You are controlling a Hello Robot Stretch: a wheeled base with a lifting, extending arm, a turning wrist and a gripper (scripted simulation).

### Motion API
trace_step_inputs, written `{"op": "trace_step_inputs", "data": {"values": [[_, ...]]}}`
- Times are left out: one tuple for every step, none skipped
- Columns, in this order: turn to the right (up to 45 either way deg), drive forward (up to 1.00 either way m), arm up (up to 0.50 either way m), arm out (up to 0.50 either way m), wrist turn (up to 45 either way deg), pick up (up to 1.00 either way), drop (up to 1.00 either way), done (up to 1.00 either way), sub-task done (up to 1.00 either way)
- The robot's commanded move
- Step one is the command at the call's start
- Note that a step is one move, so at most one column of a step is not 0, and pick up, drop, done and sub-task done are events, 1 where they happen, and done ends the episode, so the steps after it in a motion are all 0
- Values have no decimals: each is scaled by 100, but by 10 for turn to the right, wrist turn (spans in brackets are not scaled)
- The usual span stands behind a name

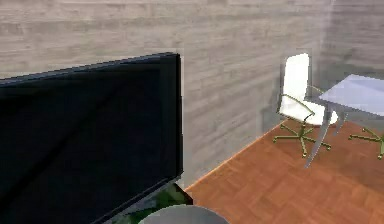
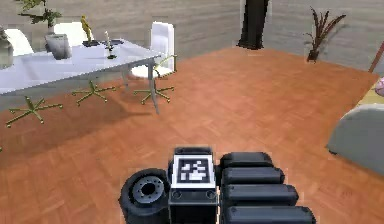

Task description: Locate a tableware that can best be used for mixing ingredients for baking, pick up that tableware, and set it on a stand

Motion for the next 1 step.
{"op": "trace_step_inputs", "data": {"values": [[-450, 0, 0, 0, 0, 0, 0, 0, 0]]}}
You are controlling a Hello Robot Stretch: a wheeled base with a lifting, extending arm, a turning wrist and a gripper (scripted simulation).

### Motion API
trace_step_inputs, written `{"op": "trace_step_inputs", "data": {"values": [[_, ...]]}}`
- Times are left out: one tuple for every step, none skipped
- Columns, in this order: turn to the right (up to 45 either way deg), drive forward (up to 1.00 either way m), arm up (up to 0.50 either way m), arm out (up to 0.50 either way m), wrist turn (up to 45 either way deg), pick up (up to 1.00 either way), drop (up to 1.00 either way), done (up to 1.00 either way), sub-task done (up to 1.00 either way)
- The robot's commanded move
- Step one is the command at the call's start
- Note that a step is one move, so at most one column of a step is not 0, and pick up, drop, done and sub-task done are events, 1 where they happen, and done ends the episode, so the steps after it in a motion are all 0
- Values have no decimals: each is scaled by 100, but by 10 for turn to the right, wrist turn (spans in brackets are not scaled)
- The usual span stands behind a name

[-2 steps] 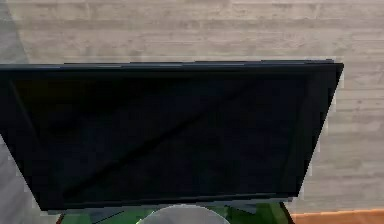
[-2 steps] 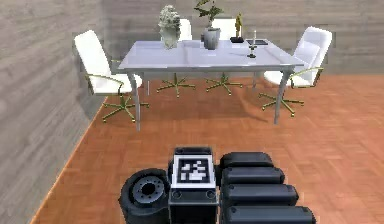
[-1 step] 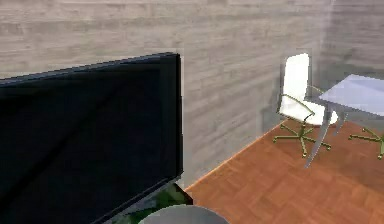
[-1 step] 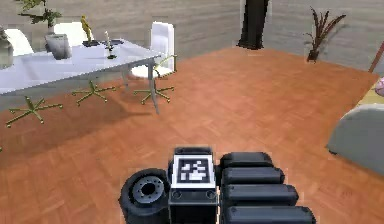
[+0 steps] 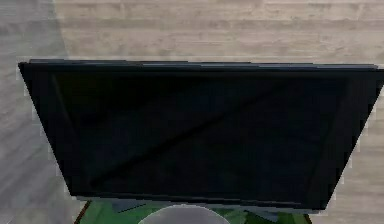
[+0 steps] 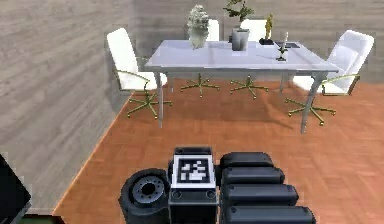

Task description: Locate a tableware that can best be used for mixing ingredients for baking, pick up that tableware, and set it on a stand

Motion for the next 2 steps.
{"op": "trace_step_inputs", "data": {"values": [[-270, 0, 0, 0, 0, 0, 0, 0, 0], [450, 0, 0, 0, 0, 0, 0, 0, 0]]}}
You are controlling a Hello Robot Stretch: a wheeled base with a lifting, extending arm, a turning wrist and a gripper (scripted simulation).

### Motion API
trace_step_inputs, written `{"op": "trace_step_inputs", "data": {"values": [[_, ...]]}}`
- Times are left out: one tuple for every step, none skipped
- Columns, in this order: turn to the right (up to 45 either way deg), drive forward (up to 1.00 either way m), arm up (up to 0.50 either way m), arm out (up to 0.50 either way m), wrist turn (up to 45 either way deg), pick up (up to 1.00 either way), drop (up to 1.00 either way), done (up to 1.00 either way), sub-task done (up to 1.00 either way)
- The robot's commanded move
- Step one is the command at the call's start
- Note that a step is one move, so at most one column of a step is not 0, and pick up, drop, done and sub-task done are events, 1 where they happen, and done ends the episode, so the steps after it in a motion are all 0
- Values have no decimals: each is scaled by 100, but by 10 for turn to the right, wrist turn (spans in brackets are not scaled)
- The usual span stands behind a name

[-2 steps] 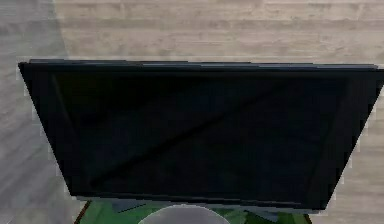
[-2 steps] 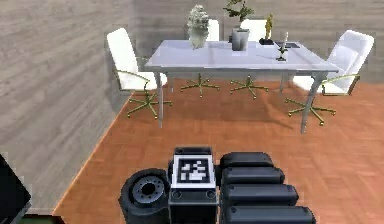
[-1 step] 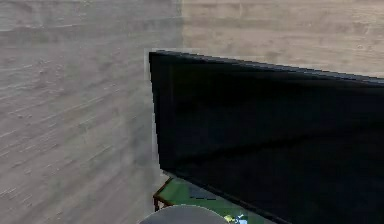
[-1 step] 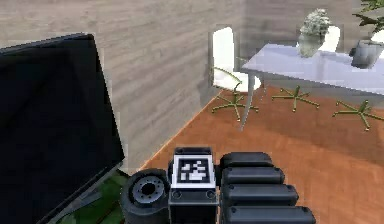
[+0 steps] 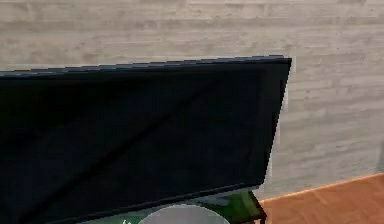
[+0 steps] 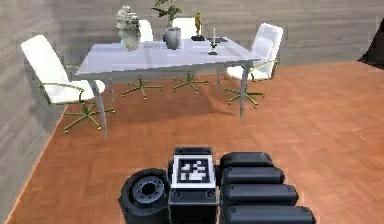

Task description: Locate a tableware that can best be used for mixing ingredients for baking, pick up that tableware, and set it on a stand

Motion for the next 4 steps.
{"op": "trace_step_inputs", "data": {"values": [[180, 0, 0, 0, 0, 0, 0, 0, 0], [-450, 0, 0, 0, 0, 0, 0, 0, 0], [-150, 0, 0, 0, 0, 0, 0, 0, 0], [450, 0, 0, 0, 0, 0, 0, 0, 0]]}}
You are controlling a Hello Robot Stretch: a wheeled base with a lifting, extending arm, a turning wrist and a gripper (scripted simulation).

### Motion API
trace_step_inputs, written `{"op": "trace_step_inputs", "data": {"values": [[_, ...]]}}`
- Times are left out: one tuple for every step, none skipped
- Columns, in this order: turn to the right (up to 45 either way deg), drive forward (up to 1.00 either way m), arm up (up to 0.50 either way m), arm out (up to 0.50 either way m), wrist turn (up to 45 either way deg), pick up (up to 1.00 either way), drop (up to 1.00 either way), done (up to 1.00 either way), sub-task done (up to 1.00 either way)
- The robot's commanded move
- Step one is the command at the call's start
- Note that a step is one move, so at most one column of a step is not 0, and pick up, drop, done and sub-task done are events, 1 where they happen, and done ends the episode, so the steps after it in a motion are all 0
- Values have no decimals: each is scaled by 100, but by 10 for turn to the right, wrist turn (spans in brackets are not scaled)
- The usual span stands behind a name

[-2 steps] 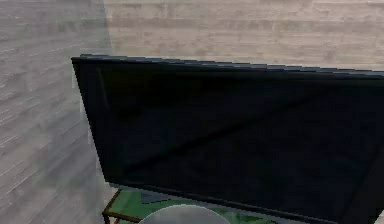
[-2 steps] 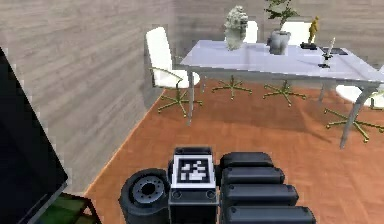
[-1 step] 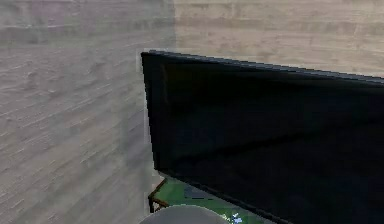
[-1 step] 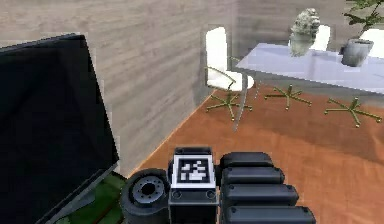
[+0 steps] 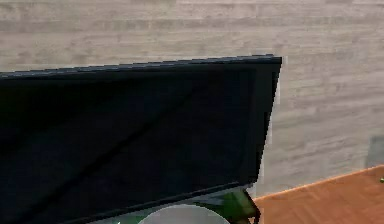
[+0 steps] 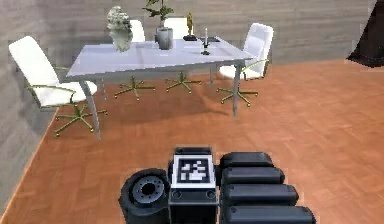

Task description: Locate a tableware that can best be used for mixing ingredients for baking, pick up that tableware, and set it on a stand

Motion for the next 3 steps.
{"op": "trace_step_inputs", "data": {"values": [[150, 0, 0, 0, 0, 0, 0, 0, 0], [-450, 0, 0, 0, 0, 0, 0, 0, 0], [-30, 0, 0, 0, 0, 0, 0, 0, 0]]}}
